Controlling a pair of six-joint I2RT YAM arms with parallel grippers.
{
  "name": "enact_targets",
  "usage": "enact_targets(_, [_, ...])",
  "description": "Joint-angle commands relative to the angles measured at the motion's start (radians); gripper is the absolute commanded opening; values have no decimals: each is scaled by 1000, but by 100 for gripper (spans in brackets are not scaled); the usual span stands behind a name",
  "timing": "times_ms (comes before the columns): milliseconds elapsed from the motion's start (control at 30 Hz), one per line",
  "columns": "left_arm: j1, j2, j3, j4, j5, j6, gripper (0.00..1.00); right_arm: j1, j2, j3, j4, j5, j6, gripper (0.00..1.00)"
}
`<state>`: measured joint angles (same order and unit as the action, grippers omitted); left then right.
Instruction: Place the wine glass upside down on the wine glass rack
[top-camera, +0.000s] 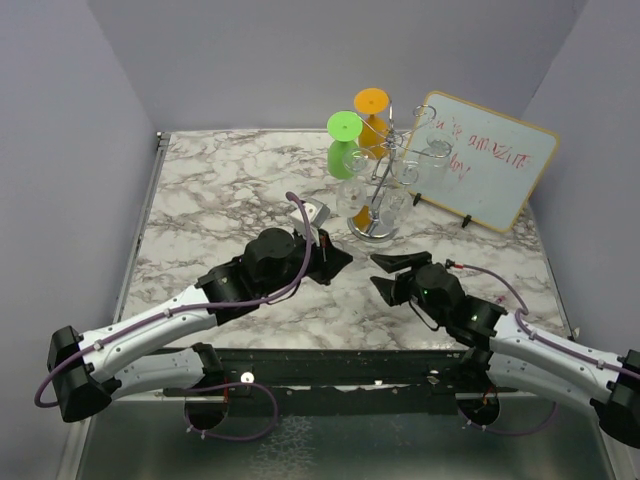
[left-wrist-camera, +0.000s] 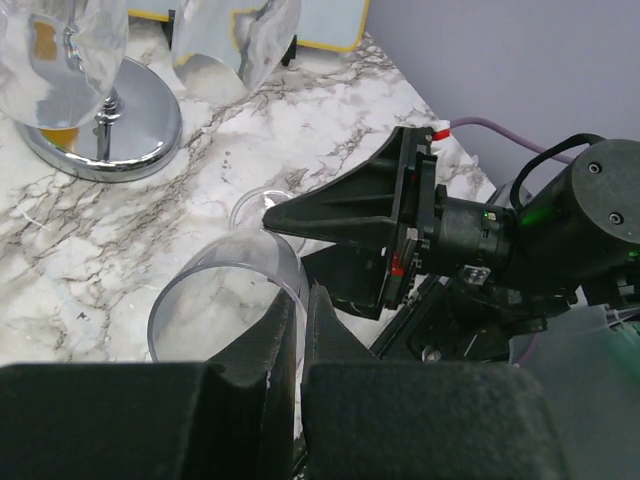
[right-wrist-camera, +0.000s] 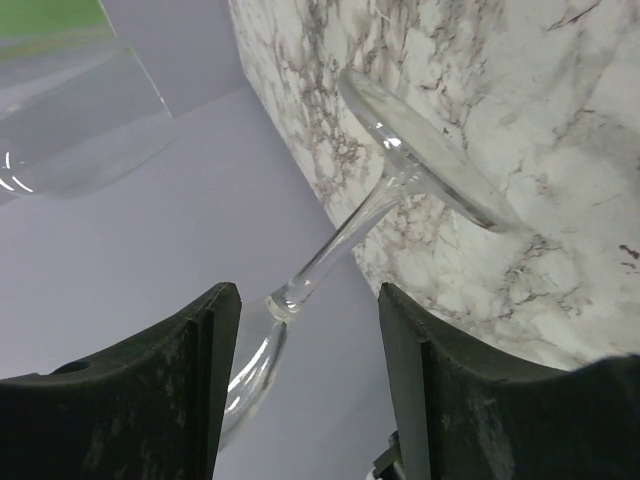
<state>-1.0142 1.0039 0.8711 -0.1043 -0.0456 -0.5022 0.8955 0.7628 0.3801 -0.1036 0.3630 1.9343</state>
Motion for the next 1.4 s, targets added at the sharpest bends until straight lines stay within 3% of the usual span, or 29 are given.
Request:
enact_targets(0, [-12,-29,-30,100,19,-16,0,3,42,1,159,-15,69,63])
enact_targets(267, [-15,-65,-65,145,30,-7,0,3,111,50,138,-10,130,55])
enact_targets(433, [-15,-90,-97,161,43,-9,0,3,115,45,160,12,128,42])
enact_targets(600, [-15,-109,-121,162,43,-11,4,2,113,40,166,33,117,20])
enact_targets(733, [-15,-119,-138,156,39,-24,23,3,115,35,173,43,105,5])
enact_targets(800, [-15,-124,-145,136,30,-35,37,2,113,27,191,47,89,1])
enact_targets(967, [-15,-147,-150,48,3,-54,71,2,107,9,187,74,63,1])
enact_targets(1067, [-15,-183,-158,-1,-22,-58,86,2,96,5,162,98,37,1])
enact_targets(1200, [-15,-256,-165,-57,-49,-34,98,2,65,0,122,142,-32,1])
enact_targets(1367, [-15,-332,-129,-119,-69,-20,99,3,-6,-13,155,205,-268,1])
